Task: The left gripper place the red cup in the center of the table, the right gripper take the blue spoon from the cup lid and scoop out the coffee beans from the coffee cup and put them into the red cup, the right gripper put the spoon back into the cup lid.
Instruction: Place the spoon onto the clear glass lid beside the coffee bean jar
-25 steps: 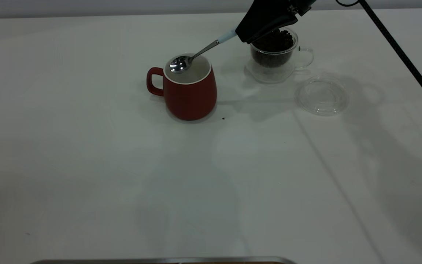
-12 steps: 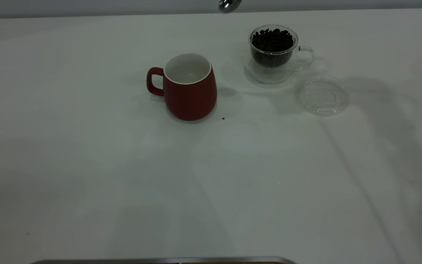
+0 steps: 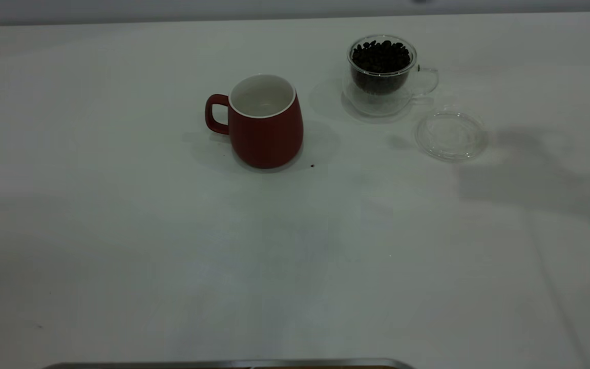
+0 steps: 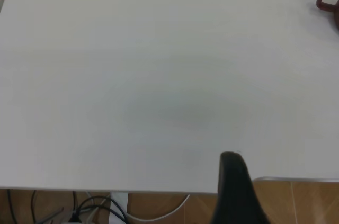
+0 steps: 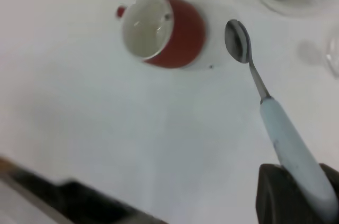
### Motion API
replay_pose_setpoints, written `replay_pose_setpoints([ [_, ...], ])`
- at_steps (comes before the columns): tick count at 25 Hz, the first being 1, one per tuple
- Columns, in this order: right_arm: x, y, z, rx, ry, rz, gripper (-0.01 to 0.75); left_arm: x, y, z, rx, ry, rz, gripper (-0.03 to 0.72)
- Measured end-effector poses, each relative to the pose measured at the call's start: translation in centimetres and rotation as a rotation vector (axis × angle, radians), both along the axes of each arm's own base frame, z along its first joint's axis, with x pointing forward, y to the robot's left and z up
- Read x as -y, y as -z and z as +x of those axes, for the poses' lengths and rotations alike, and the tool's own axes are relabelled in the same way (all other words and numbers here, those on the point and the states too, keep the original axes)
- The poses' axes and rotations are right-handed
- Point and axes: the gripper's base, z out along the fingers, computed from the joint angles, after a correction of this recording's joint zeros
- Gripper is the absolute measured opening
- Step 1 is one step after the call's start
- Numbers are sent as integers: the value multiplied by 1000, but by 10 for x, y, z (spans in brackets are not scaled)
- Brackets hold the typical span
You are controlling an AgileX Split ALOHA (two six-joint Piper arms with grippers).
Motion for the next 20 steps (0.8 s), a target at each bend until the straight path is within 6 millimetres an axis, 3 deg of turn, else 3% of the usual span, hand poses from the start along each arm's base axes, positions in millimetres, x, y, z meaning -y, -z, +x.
replay_pose_setpoints([
  [3,15,44,-23,-25,187,98,117,0,0,0,0,0,0,538],
  [8,31,90,-47,-6,399,234,117,0,0,0,0,0,0,538],
  [17,36,161,-54,-144,503,316,117,0,0,0,0,0,0,538],
  [20,44,175,-52,-175,534,323,117,0,0,0,0,-1,-1,538],
])
